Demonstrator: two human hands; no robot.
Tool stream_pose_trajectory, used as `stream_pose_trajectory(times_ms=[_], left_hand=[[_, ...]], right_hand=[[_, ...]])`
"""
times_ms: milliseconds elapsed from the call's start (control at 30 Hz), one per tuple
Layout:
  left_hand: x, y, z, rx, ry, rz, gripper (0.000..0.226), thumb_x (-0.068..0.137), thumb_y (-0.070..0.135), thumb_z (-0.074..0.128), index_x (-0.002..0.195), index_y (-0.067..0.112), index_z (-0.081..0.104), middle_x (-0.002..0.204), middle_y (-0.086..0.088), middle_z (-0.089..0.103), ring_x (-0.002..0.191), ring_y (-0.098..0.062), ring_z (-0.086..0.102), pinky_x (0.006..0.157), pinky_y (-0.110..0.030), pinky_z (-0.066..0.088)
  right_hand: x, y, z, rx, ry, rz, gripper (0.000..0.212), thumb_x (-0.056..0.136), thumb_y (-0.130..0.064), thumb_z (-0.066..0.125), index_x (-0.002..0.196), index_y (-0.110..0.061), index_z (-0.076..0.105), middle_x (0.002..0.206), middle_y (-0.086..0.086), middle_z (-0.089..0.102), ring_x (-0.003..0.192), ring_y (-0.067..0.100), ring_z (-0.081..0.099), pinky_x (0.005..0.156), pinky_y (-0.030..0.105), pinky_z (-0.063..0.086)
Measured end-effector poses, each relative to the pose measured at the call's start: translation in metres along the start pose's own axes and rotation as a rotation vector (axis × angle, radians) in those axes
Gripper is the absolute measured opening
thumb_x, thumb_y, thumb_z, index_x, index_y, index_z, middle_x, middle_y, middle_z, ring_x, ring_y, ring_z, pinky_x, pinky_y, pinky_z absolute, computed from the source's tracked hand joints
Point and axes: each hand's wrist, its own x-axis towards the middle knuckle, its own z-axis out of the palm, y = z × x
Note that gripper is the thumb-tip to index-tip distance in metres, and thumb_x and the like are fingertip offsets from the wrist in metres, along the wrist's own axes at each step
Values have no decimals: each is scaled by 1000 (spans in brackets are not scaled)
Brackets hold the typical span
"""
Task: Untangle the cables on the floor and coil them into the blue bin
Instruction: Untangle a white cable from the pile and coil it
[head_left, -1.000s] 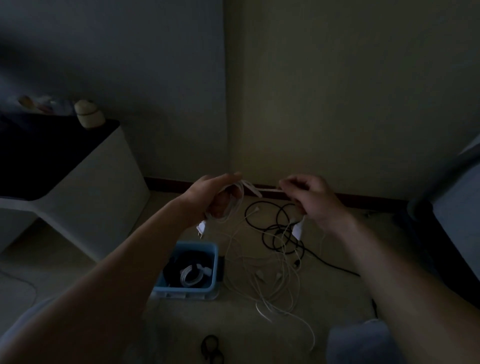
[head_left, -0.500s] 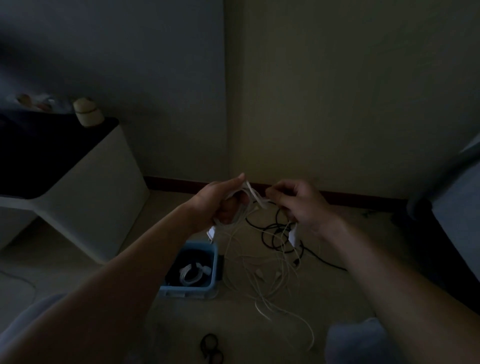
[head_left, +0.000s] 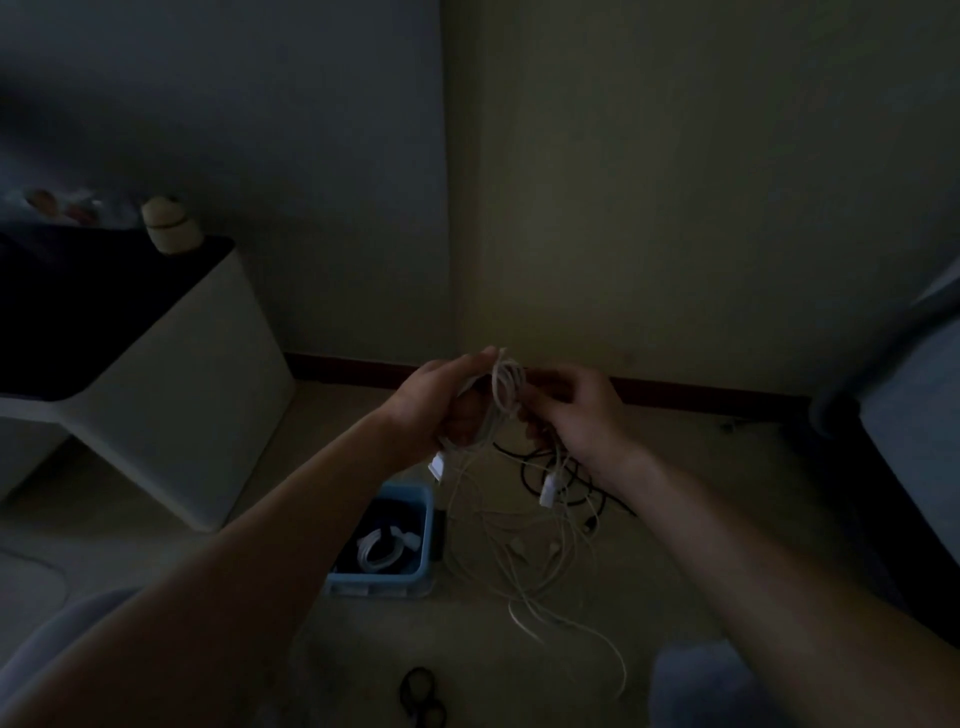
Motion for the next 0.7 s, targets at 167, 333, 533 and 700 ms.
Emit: stream_pose_trajectory(times_ms=[167, 333, 533, 700], left_hand=[[2, -3, -1, -28, -56, -49, 49, 84, 57, 57, 64, 14, 44, 49, 3, 22, 44, -12, 14, 44, -22, 16], [0, -3, 3, 78, -73, -137, 45, 86, 55, 51, 65, 15, 45, 51, 3, 20, 43, -11, 16, 47, -25, 14], [1, -9, 7, 114, 86, -190, 49, 100, 42, 48, 59, 17, 53, 55, -1, 29, 44, -13, 25, 46, -22, 24], [-6, -3, 14, 283, 157, -115, 43, 60, 53, 76, 65, 11, 65, 56, -2, 54, 48, -13, 47, 50, -23, 41]], right_hand=[[-2, -7, -3, 36, 81, -114, 11, 89, -14, 73, 84, -17, 63, 69, 4, 67, 53, 15, 62, 50, 28, 51], [1, -3, -6, -45, 53, -112, 20, 89, -14, 73, 79, -28, 62, 79, 8, 65, 62, 15, 63, 48, 29, 50], [4, -2, -8, -135, 19, -104, 16, 89, -13, 73, 82, -21, 61, 76, 0, 64, 66, 15, 63, 53, 32, 52], [0, -5, -5, -148, -48, -86, 19, 87, -5, 72, 81, -20, 61, 71, -1, 66, 62, 18, 61, 47, 28, 49]])
